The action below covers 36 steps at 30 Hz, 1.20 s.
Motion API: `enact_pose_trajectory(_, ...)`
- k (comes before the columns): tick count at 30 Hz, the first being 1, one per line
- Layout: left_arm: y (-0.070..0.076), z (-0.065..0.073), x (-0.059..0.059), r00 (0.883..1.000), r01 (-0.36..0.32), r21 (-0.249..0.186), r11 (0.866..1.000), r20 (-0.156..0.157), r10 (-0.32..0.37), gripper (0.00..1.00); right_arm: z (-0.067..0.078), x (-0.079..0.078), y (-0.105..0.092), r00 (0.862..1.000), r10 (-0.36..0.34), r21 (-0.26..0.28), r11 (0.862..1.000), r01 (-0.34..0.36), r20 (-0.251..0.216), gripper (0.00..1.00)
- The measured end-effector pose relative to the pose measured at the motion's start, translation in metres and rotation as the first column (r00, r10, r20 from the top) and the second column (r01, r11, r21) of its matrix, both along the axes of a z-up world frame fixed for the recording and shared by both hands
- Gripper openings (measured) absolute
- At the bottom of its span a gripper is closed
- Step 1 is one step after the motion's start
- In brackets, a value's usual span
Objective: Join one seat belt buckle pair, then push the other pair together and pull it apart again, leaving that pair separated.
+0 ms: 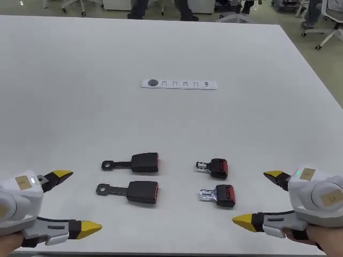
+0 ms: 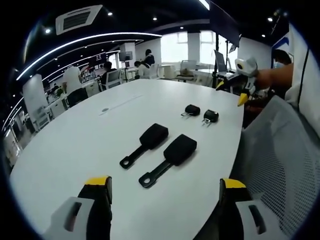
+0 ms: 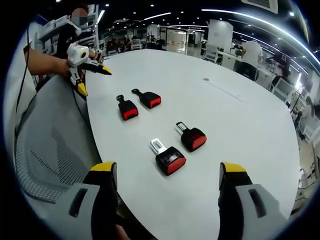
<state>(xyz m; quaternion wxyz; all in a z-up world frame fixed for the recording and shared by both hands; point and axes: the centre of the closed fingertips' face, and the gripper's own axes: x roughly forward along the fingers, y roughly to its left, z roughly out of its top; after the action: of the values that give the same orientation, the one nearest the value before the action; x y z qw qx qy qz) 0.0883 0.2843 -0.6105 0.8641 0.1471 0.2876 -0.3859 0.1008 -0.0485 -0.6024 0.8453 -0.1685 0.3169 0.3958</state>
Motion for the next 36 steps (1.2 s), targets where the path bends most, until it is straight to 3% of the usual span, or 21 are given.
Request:
enact_pose_trajectory(7,0.006,-0.005,0.003,0.999,0.014,0.036,0.999,-0.034,-0.013,0.82,0.0,0.002,0.005,0.999,0.038,-0.001,0.999,-0.038,0.002,0.79)
enact_pose_trajectory(12,0.004,-0.006,0.01,0.999,0.042,0.058,0.997,-0.036,-0.04,0.82,-0.003,0.004,0.007,0.998,0.058,-0.012,0.998,-0.058,0.001,0.76)
enact_pose_trajectory(17,-0.006,-0.01,0.015,0.995,0.095,0.102,0.99,-0.043,-0.091,0.78,-0.011,0.007,0.006,0.998,0.07,-0.026,0.997,-0.07,-0.01,0.74)
enact_pose_trajectory(23,-0.023,-0.013,0.019,0.988,0.141,0.108,0.984,-0.073,-0.133,0.74,-0.015,0.01,0.007,0.996,0.085,-0.036,0.996,-0.085,-0.019,0.72)
enact_pose_trajectory(29,-0.043,-0.017,0.026,0.98,0.192,0.11,0.975,-0.081,-0.184,0.69,-0.018,0.013,0.017,0.992,0.123,-0.029,0.992,-0.124,-0.024,0.69)
enact_pose_trajectory(36,-0.067,-0.022,0.033,0.959,0.277,0.124,0.953,-0.098,-0.266,0.66,-0.028,0.018,0.022,0.984,0.175,-0.047,0.983,-0.177,-0.038,0.63)
